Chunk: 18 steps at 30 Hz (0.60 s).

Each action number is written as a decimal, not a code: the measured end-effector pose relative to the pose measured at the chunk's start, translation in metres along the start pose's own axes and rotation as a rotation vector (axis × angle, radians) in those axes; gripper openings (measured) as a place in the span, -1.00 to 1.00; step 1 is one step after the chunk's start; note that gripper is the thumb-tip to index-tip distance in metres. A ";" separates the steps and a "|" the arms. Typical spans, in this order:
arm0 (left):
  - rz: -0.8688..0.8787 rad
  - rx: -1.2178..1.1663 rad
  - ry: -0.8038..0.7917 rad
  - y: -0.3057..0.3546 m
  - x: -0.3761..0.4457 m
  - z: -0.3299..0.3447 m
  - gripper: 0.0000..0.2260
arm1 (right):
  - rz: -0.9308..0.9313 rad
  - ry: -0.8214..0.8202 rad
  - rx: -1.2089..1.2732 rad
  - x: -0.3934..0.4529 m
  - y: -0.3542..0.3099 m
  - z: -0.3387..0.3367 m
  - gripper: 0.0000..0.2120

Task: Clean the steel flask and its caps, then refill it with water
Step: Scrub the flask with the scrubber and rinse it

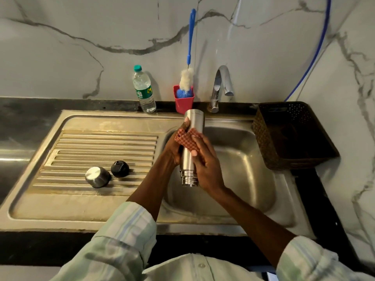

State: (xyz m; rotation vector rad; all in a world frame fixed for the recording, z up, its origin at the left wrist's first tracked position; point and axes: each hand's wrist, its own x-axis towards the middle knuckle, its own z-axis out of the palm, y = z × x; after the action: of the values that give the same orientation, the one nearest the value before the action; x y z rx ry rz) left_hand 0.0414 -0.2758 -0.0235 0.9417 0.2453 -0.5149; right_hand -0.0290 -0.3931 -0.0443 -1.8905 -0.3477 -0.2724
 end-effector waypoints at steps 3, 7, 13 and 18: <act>0.026 -0.009 -0.011 -0.006 -0.005 0.005 -0.78 | 0.069 0.122 -0.030 0.049 -0.001 -0.011 -0.55; -0.034 -0.075 0.028 -0.008 -0.004 0.011 -0.51 | 0.165 0.162 0.097 0.100 -0.003 -0.028 -0.57; 0.081 -0.104 0.023 0.013 0.001 -0.005 -0.39 | 0.091 0.031 0.099 0.003 -0.010 0.000 -0.55; 0.055 -0.042 0.049 0.006 0.003 -0.006 -0.30 | -0.001 0.034 0.005 0.031 -0.007 -0.005 -0.52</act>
State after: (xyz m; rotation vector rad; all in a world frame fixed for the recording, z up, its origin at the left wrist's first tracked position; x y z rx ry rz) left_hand 0.0474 -0.2691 -0.0242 0.9181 0.2724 -0.4352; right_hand -0.0029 -0.3922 -0.0259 -1.8789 -0.3256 -0.3040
